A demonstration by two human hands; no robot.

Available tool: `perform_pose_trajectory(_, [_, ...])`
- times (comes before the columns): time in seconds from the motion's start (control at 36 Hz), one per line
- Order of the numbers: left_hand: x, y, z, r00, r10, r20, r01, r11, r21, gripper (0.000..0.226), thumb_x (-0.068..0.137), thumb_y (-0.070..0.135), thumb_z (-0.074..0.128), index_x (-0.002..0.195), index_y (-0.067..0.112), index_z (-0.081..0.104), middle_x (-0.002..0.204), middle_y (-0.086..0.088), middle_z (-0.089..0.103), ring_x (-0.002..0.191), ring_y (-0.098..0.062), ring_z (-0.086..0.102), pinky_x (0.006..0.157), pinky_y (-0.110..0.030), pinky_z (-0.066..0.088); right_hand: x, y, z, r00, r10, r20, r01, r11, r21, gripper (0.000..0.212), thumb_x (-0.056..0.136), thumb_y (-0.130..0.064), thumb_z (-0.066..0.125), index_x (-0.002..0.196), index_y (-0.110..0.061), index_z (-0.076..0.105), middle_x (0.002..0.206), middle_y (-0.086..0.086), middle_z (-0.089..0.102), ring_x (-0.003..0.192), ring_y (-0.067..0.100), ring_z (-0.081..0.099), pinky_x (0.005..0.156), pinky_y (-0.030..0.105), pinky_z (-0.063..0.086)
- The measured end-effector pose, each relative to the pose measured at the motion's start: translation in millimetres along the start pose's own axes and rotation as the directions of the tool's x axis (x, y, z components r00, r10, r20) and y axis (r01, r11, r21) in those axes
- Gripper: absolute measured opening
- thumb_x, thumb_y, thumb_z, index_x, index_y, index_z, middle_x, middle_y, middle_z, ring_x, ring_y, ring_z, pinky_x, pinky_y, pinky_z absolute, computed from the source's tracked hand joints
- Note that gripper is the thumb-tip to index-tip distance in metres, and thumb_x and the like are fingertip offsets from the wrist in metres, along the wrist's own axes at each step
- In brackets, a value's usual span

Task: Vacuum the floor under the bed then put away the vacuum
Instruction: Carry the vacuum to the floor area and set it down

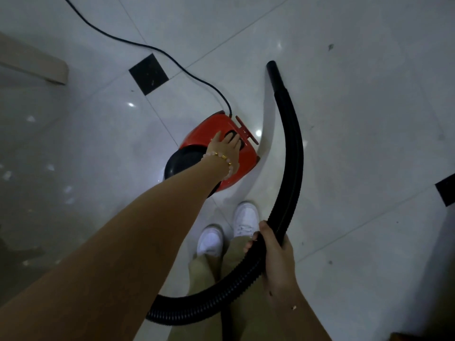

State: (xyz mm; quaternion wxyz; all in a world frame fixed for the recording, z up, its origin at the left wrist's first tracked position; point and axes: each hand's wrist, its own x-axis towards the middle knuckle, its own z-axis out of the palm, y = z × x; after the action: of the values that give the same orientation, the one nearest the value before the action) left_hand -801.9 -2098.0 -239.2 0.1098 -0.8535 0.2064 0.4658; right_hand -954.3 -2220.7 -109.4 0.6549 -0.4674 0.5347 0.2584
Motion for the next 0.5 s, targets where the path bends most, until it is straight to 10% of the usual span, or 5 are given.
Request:
perform_pose_trajectory(0.36, [23,15,-37,0.992,0.033,0.120,-0.051,0.989,0.142,0.080,0.086,0.030,0.053,0.150,0.005,0.011,0.159,-0.015,0.001,0.147,-0.030,0.002,0.121,-0.043,0.007,22,-37,-16,0.998,0.055,-0.037,-0.050,0.990,0.132,0.015,0.087,-0.021,0.065,0.081,-0.008,0.065,0.067,0.007,0.063,0.058,0.019,0.063,0.065,0.032,0.051])
perform_pose_trajectory(0.5, [23,12,-26,0.998,0.022,0.057,-0.028,0.994,0.103,0.080,0.085,0.026,0.056,0.149,0.005,0.015,0.160,-0.014,0.002,0.147,-0.028,0.004,0.119,-0.040,0.010,35,-59,-18,1.000,-0.030,0.000,0.030,0.996,0.079,0.012,0.091,-0.023,0.061,0.094,-0.011,0.057,0.071,0.006,0.056,0.054,0.014,0.057,0.051,0.026,0.051])
